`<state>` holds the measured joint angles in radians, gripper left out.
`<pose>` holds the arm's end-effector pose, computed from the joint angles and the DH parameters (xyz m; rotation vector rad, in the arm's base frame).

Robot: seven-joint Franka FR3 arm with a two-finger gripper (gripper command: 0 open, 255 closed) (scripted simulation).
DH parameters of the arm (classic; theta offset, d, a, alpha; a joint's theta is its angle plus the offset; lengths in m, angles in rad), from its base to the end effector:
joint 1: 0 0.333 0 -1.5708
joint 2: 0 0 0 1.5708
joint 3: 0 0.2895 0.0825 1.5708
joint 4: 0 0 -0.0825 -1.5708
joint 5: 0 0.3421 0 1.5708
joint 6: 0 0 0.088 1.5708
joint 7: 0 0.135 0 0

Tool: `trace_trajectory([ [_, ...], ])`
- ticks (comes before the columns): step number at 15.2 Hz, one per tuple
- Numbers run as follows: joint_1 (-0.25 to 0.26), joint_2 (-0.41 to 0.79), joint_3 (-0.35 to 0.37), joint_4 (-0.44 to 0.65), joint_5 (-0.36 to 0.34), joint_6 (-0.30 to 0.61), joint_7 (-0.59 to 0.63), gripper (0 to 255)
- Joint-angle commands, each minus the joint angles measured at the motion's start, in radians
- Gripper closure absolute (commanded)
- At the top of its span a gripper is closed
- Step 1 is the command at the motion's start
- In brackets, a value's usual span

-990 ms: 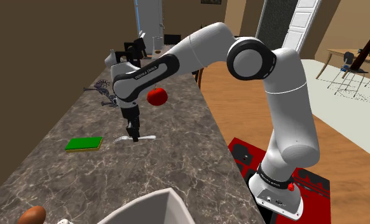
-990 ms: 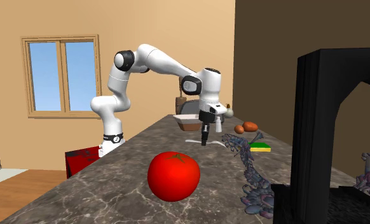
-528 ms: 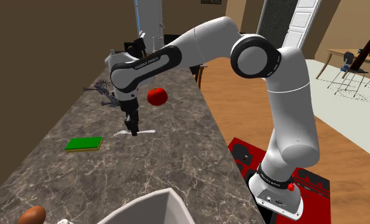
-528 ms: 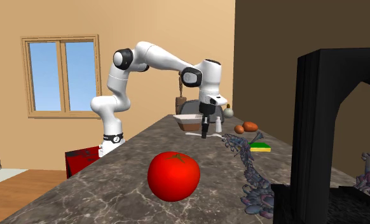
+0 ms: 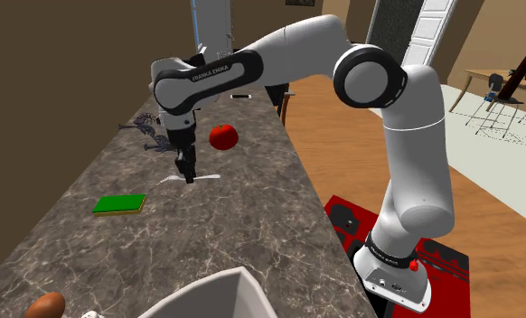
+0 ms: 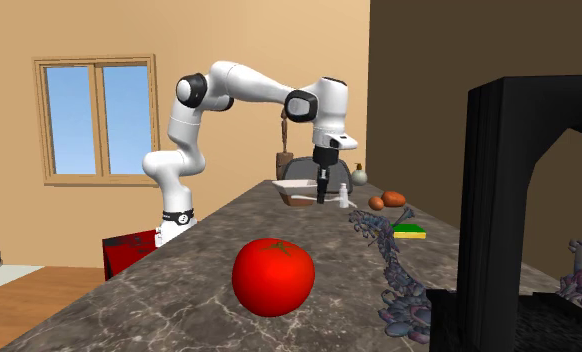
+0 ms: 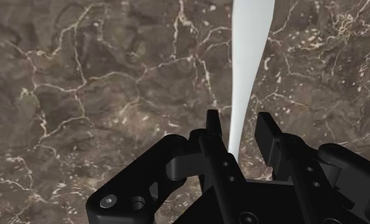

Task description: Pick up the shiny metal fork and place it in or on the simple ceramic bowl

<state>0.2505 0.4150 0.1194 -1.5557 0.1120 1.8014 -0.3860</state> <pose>0.5611 0.2229 0.3624 -2.7867 -1.0411 0.2470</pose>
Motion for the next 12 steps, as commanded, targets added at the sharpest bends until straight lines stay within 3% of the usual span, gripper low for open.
trace_trajectory([
  [1, 0.0, -0.005, 0.0, 0.02, 0.0, -0.025, 0.003, 255],
  [12, -0.001, -0.024, 0.002, 0.139, 0.0, -0.162, 0.02, 255],
])
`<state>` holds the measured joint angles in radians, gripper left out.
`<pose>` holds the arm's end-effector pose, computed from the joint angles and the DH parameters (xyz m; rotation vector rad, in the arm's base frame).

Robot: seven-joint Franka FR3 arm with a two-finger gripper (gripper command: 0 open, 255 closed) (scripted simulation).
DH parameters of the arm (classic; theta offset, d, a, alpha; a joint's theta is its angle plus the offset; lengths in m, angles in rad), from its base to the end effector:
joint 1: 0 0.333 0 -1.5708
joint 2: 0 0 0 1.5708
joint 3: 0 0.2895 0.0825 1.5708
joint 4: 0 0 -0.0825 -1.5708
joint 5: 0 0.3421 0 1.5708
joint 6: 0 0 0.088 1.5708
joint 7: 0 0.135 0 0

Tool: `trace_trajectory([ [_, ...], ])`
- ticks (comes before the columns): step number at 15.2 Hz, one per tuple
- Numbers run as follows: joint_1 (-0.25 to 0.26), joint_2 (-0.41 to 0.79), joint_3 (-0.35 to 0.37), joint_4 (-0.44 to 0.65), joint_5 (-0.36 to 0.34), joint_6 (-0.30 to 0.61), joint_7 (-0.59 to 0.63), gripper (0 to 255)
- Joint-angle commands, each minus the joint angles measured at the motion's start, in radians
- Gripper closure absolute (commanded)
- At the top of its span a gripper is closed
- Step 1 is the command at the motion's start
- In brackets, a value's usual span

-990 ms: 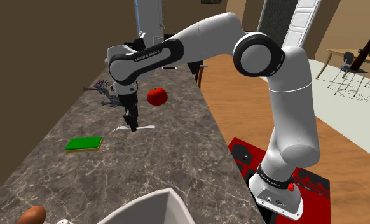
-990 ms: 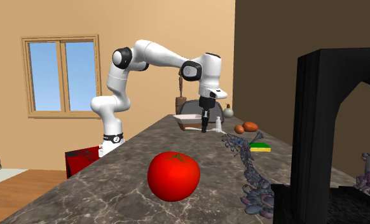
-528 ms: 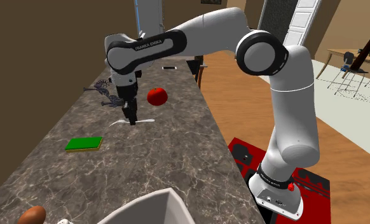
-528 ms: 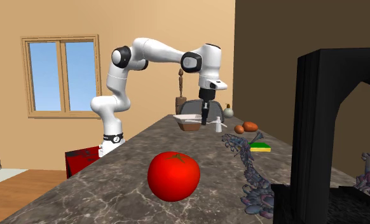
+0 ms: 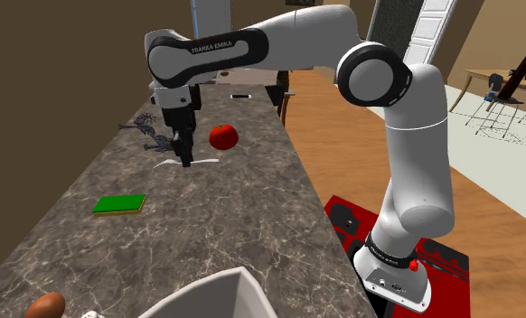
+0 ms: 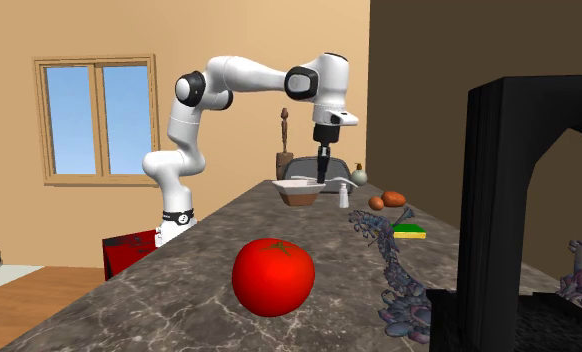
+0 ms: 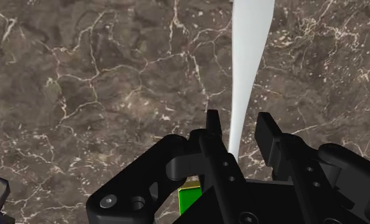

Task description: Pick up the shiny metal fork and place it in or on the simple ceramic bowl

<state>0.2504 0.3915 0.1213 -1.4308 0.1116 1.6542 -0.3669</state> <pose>0.5599 0.2233 0.4190 -2.7869 -1.0407 0.2472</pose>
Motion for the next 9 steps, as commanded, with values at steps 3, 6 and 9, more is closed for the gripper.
trace_trajectory([
  [3, -0.001, -0.001, 0.0, 0.054, 0.0, -0.055, 0.006, 255],
  [6, 0.017, -0.06, 0.012, -0.029, 0.008, -0.027, 0.033, 255],
  [9, 0.045, -0.139, 0.032, -0.146, 0.021, 0.019, 0.075, 255],
])
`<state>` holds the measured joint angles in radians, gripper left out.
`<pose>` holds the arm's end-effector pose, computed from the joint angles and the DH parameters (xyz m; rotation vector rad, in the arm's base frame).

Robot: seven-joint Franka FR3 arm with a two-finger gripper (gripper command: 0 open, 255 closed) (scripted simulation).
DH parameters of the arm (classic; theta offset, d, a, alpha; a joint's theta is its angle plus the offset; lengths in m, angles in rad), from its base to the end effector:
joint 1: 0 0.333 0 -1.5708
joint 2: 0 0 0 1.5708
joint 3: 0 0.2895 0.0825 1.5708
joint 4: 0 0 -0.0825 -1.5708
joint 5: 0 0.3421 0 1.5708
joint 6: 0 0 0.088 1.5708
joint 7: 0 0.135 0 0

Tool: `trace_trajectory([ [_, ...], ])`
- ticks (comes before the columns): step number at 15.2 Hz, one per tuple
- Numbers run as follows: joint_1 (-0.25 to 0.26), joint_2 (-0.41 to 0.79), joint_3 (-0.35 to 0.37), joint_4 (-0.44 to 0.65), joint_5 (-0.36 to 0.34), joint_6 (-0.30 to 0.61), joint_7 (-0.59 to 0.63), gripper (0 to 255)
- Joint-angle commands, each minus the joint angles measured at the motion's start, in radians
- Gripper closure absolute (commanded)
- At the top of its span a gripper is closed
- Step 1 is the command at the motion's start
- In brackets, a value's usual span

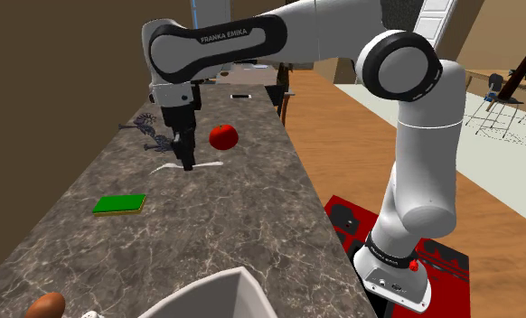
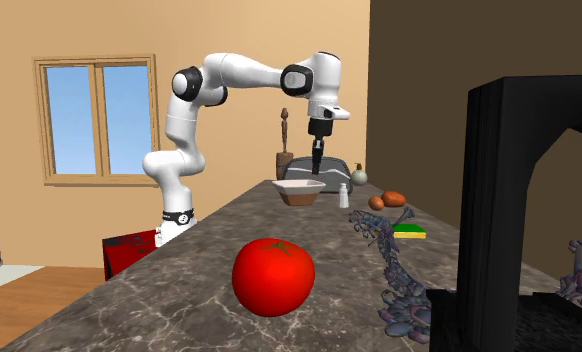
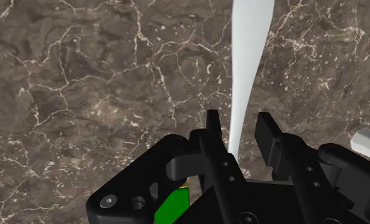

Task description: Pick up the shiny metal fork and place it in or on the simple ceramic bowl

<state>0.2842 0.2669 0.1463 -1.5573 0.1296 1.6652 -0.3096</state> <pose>0.5172 0.2477 0.4405 -2.7862 -1.0418 0.2478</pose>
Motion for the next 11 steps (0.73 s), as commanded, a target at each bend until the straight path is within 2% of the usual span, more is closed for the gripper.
trace_trajectory([
  [1, 0.02, -0.039, 0.014, -0.055, 0.008, 0.022, 0.032, 255],
  [11, 0.12, -0.227, 0.102, -0.317, 0.063, 0.129, 0.193, 255],
])
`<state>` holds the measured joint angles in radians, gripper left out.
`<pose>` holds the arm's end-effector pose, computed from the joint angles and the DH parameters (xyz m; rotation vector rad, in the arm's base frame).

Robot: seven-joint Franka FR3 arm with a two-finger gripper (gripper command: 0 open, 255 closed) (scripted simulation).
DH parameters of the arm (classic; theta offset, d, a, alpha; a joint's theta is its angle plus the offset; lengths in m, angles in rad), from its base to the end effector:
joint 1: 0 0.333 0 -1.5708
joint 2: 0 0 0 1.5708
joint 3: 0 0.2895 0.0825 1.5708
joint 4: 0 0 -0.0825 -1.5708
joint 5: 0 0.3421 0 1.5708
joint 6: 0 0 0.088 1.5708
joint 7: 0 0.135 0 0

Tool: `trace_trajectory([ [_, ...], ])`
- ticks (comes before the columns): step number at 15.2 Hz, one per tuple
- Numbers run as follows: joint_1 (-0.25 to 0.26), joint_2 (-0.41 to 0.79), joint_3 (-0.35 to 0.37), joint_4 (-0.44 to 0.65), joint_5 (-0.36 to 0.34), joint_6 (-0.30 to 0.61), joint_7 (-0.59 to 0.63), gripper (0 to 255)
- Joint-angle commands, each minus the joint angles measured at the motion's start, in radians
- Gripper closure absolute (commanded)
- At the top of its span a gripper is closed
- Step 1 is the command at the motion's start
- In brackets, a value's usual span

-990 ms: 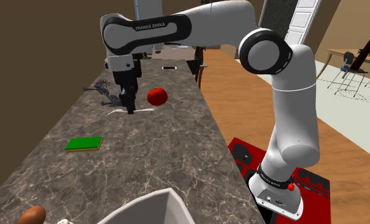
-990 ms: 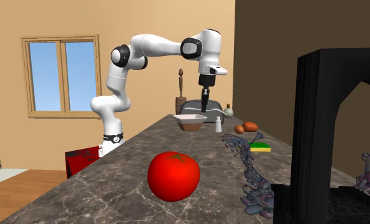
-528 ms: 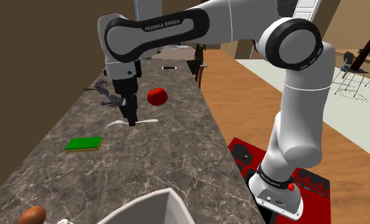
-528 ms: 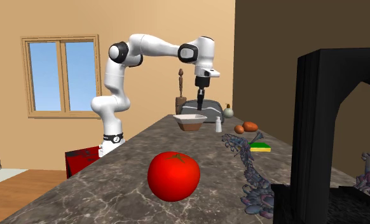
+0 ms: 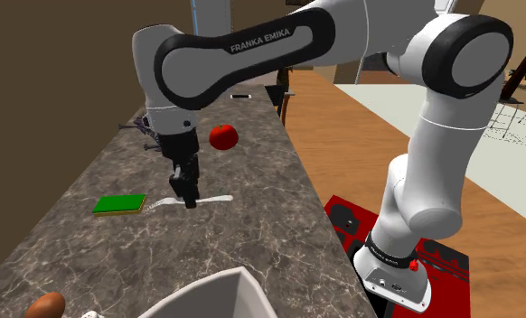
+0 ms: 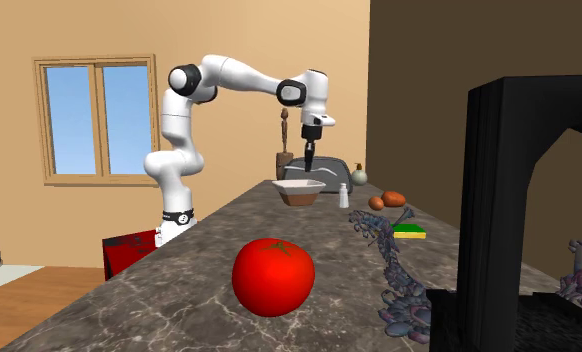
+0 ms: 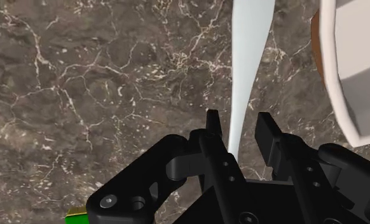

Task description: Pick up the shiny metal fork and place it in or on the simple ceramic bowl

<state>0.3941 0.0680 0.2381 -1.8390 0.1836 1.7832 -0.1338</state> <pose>0.4110 0.3243 0.4395 -2.7857 -1.0432 0.2475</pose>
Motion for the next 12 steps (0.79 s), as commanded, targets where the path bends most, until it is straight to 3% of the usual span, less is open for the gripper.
trace_trajectory([
  [1, 0.021, -0.042, 0.02, -0.054, 0.015, 0.02, 0.035, 255],
  [12, 0.143, -0.138, 0.148, -0.181, 0.077, 0.105, 0.25, 255],
])
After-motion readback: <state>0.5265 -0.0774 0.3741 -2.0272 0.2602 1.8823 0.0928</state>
